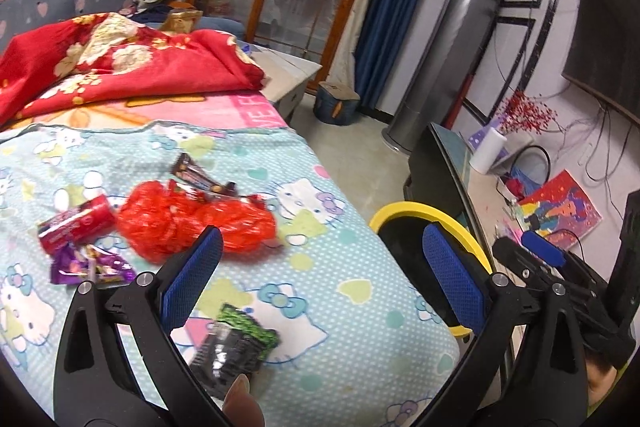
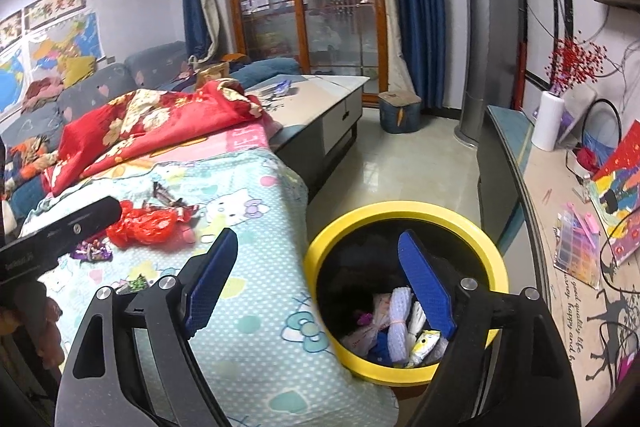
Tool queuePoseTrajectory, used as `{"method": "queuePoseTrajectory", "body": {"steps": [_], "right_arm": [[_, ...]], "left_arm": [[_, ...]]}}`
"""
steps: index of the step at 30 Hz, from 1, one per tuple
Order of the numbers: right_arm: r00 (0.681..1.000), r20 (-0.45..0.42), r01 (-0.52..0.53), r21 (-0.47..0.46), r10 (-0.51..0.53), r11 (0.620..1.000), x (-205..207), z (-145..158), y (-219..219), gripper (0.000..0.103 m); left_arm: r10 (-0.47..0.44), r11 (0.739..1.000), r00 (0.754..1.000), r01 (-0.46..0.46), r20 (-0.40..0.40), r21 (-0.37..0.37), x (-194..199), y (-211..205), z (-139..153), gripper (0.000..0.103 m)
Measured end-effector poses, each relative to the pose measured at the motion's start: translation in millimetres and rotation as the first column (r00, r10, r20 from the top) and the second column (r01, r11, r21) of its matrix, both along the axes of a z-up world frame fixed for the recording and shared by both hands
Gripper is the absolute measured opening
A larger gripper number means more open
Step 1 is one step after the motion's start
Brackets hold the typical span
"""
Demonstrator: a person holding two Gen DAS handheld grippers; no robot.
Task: Collect trash
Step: 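Move both open tools back to the trash on the bed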
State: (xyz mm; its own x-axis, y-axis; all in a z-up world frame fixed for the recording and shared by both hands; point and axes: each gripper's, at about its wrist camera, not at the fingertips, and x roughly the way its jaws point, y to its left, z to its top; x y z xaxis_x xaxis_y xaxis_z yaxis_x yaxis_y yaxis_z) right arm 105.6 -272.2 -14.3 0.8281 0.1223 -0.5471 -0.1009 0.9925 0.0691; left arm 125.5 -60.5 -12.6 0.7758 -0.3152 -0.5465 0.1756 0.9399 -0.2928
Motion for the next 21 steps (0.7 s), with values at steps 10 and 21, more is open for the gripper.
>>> {"method": "queuePoseTrajectory", "body": {"steps": [10,21], "right_arm": [[0.995,-0.018,-0.103,-0.006,0.103,0.995,4.1,0.7,40.2,0.080],[0.963,-0.090,-0.256,0.008,0.255,0.967,5.9,-12.8,103.1,0.080]], "left_arm": [[0.090,0.996,0.996,-0.090,0.003,0.018,-0.4,45.5,2.8,0.092],[0.204,0.975,0.979,-0.203,-0.001,0.087,-5.4,108.9,-0.3,0.092]]}}
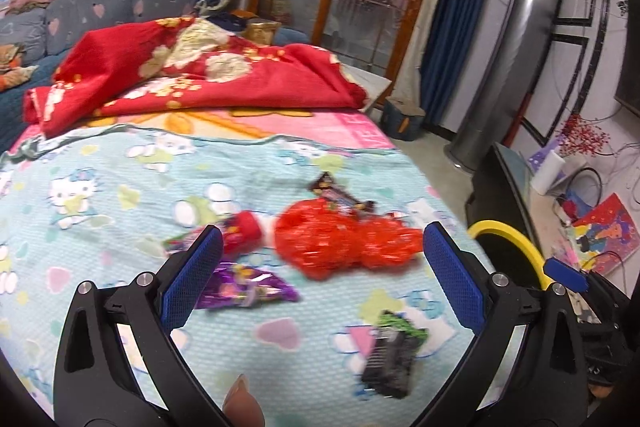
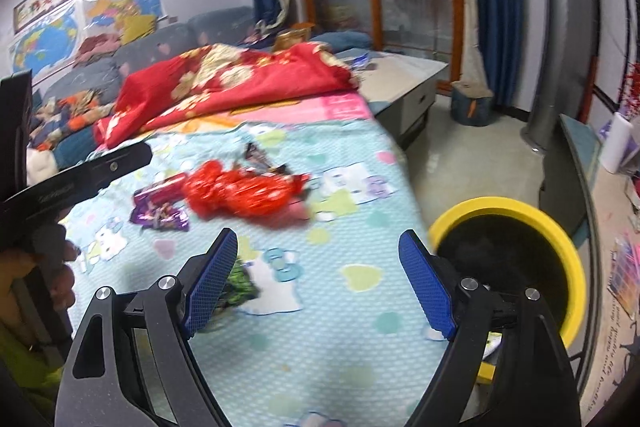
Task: Collect trash
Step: 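Move both open tools back to the trash on the bed, then grasp the purple candy wrapper with the left tool while the right tool grasps the black-green snack bag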
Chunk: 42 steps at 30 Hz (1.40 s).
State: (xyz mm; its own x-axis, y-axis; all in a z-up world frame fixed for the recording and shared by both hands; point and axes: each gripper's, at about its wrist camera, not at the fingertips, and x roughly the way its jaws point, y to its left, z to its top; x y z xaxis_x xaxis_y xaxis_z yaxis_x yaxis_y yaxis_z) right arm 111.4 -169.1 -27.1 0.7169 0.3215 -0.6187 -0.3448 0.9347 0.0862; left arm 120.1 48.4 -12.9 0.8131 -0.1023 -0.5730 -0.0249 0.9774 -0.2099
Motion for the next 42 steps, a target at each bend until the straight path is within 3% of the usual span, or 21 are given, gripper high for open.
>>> {"method": "queuePoseTrajectory", "body": {"steps": [13,23,32,35,38,42], "right_arm": [[0.986,-0.087,-0.144,-0.034,0.140,0.989,-4.8,-25.9,64.7,0.080],[0.982,-0.150,-0.122,-0.038,0.115,0.992,12.4,-46.2,77.6,0.080],[0.970,-0.227,-0.092,0.002,0.090,0.996,29.2,-64.8,79.9,0.080],[0.958,-0.271,-0.084,0.027,0.088,0.996,33.3,-73.8,80.2,0.080],[0.962,-0.256,-0.089,0.022,0.092,0.996,29.9,-76.9,80.1,0.080],[0.966,-0.237,-0.104,0.014,0.104,0.994,25.8,-78.2,80.5,0.073]], "left_arm": [[0.096,0.995,0.994,-0.096,-0.057,-0.002,-5.8,56.2,-22.6,0.092],[0.073,0.993,0.983,-0.088,-0.171,-0.084,6.5,71.9,-62.1,0.092],[0.042,0.989,0.977,-0.070,-0.208,-0.130,16.4,64.2,-79.0,0.071],[0.040,0.987,0.976,-0.072,-0.214,-0.145,20.3,64.2,-83.0,0.070],[0.042,0.986,0.977,-0.075,-0.211,-0.151,21.5,64.1,-83.2,0.070],[0.047,0.987,0.977,-0.078,-0.210,-0.143,21.9,61.9,-83.9,0.060]]}}
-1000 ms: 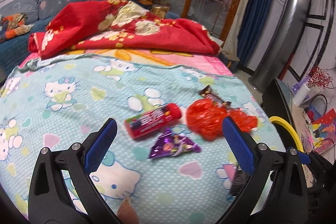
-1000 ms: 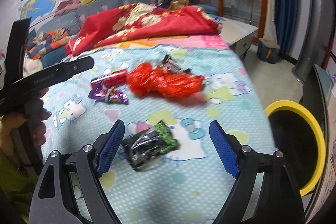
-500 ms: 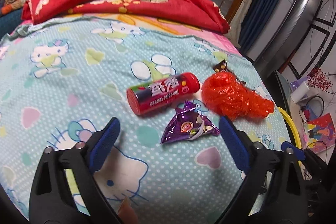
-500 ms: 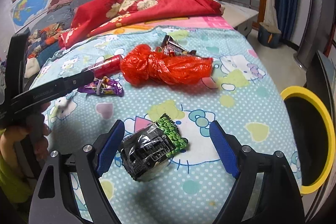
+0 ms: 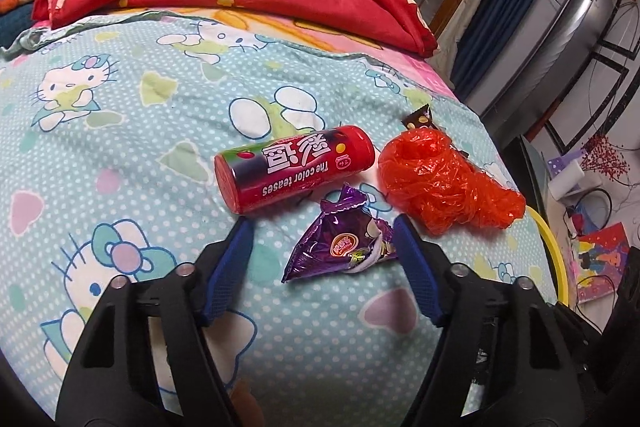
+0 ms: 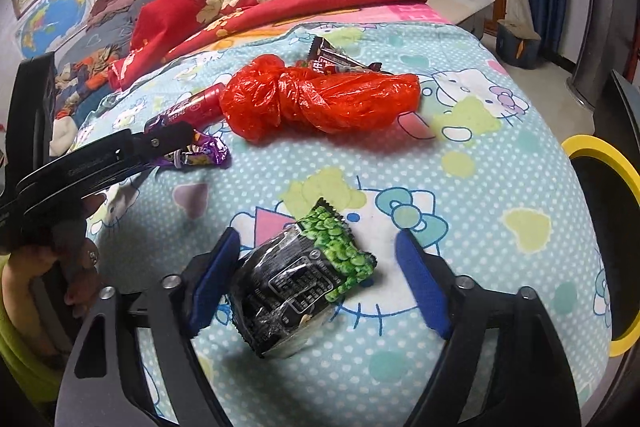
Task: Collect trash
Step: 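Grasp the purple candy wrapper with the left tool while the right tool grasps the black-green snack bag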
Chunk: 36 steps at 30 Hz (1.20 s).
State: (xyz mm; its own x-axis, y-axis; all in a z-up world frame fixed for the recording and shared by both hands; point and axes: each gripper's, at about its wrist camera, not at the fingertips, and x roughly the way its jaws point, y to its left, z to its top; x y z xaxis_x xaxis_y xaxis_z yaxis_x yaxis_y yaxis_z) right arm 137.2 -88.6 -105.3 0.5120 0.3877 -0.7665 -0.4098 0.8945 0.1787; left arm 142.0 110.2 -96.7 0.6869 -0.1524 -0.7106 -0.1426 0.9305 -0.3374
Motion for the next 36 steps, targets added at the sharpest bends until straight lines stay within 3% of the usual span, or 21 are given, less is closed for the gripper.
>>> {"method": "queuePoseTrajectory", "body": {"steps": [3,7,12,16,17,19,36], "right_arm": [[0.999,0.016,-0.032,-0.001,0.032,0.999,-6.2,-0.9,3.0,0.059],[0.998,0.035,-0.056,-0.007,0.056,0.998,-10.7,-0.1,3.9,0.051],[0.996,0.059,-0.072,-0.009,0.072,0.997,-17.6,2.7,2.9,0.045],[0.995,0.064,-0.078,-0.002,0.078,0.997,-19.3,4.6,2.0,0.041],[0.995,0.068,-0.078,0.002,0.078,0.997,-20.0,5.6,1.4,0.034],[0.994,0.072,-0.086,0.007,0.085,0.996,-20.6,7.4,0.8,0.031],[0.993,0.117,-0.032,0.057,0.025,0.998,-25.6,28.1,-35.4,0.014]], "left_arm": [[-0.003,1.000,1.000,0.003,0.003,0.003,-0.6,-1.1,0.7,0.056],[-0.014,1.000,1.000,0.014,0.009,-0.004,-1.4,-1.4,1.2,0.039],[-0.054,0.999,0.998,0.054,0.019,0.001,-3.0,-10.4,3.4,0.034],[-0.078,0.997,0.996,0.077,0.037,0.019,-7.0,-18.2,9.8,0.033],[-0.083,0.996,0.996,0.082,0.043,0.023,-7.9,-19.9,11.6,0.033],[-0.091,0.995,0.994,0.089,0.056,0.035,-10.3,-23.5,15.6,0.033],[-0.154,0.987,0.974,0.144,0.165,0.074,-31.2,-58.1,58.5,0.033]]}}
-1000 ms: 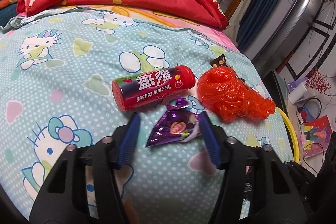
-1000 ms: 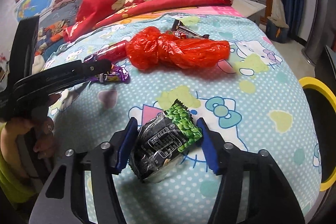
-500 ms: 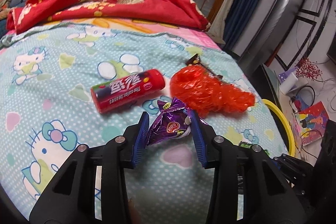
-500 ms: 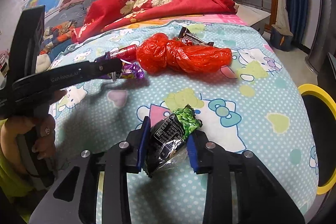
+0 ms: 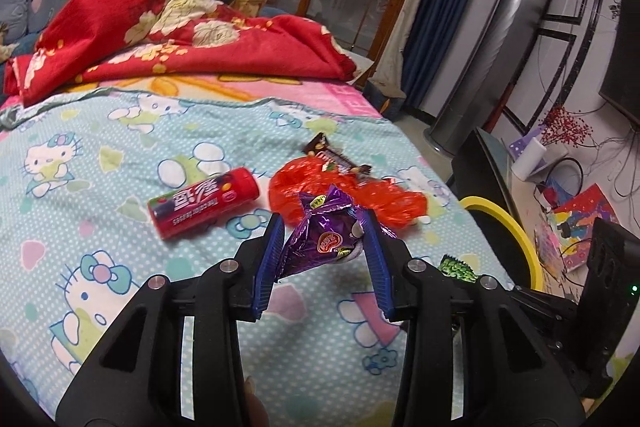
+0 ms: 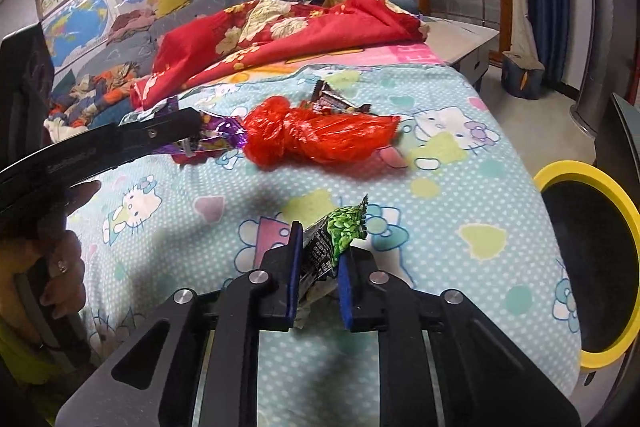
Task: Collect trash
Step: 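Grasp the purple candy wrapper with the left tool while the right tool grasps the black-green snack bag, then carry both wrappers over the yellow bin and open both tools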
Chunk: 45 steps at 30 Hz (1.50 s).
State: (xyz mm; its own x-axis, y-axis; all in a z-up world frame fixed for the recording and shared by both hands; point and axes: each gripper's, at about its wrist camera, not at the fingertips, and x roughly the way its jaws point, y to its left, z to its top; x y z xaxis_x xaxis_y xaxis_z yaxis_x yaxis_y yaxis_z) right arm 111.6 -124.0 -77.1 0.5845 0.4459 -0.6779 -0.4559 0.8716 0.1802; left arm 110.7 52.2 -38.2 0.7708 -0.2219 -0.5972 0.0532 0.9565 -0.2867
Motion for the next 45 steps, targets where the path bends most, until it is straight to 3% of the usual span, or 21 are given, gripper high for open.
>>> {"method": "queuePoseTrajectory", "body": {"steps": [8,21,45], "right_arm": [[0.999,0.019,0.035,0.025,-0.035,0.999,1.2,9.1,-16.0,0.008],[0.990,0.060,0.126,0.061,-0.130,0.990,10.5,27.4,-55.1,0.007],[0.934,0.082,0.339,0.112,-0.349,0.934,31.7,38.3,-144.3,0.007]], "left_arm": [[-0.029,1.000,0.999,0.028,0.028,0.002,-4.3,-14.2,12.6,0.033],[-0.081,0.997,0.996,0.081,0.047,0.002,-4.7,-38.3,21.2,0.033],[-0.245,0.969,0.969,0.243,0.031,0.048,1.0,-117.0,19.7,0.033]]}}
